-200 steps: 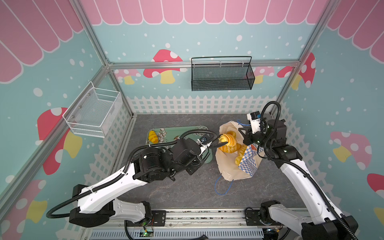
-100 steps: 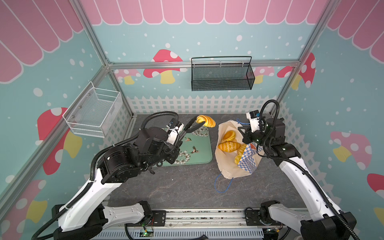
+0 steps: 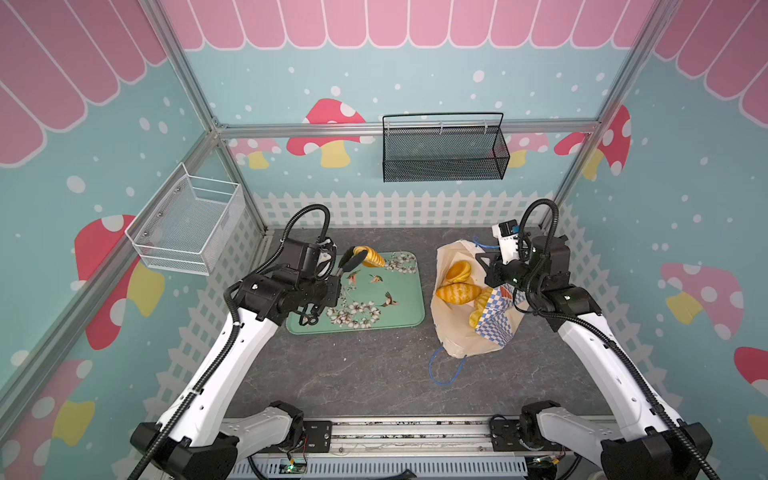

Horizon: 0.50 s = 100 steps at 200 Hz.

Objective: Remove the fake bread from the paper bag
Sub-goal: 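Carry the bread in the tongs over the green tray with the left gripper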

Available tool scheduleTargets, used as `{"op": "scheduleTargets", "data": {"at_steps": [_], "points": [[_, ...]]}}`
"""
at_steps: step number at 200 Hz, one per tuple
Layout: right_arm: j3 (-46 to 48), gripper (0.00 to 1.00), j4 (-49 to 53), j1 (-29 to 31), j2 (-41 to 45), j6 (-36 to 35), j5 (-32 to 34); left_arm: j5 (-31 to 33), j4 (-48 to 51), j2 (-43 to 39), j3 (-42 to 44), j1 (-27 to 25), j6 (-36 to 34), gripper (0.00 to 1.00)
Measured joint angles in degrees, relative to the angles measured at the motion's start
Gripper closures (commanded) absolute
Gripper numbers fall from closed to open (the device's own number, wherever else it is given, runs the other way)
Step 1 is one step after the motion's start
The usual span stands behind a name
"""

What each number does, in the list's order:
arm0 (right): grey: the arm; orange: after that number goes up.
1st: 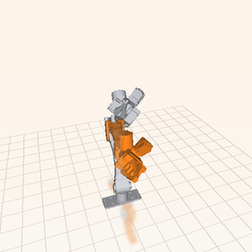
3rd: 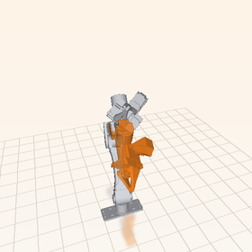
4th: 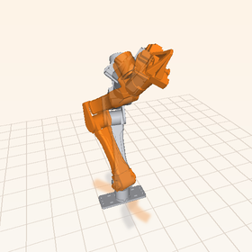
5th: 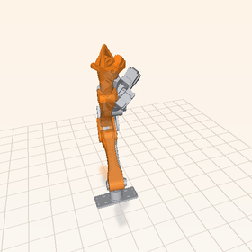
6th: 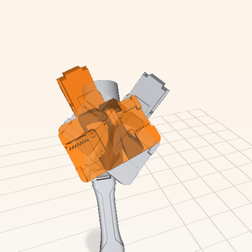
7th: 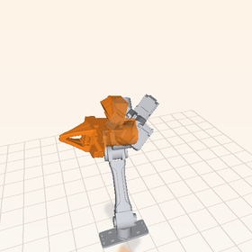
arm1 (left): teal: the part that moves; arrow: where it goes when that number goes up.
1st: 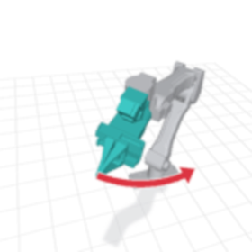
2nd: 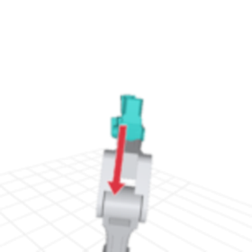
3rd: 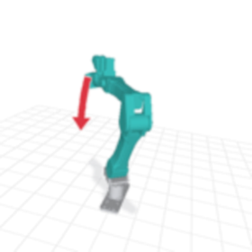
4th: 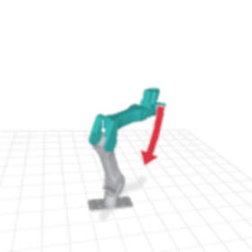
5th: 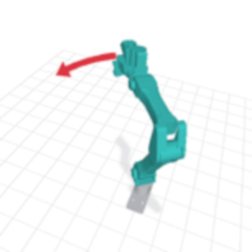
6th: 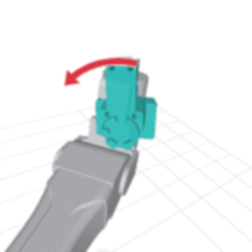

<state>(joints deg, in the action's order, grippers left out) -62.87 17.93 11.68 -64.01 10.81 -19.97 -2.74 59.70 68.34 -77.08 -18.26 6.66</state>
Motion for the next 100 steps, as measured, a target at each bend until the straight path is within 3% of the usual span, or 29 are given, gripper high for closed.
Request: {"op": "scheduleTargets", "data": {"at_steps": [44, 100], "points": [[0.0, 1.0, -0.35, 0.02, -0.39, -0.09, -0.11, -4.22, -5.97, 6.6, 4.11, 8.02, -0.28, 1.0], [0.0, 1.0, -1.36, 0.0, -1.88, -0.94, -0.2, -4.68, -11.34, 13.29, 3.96, 13.68, -1.09, 1.0]]}}
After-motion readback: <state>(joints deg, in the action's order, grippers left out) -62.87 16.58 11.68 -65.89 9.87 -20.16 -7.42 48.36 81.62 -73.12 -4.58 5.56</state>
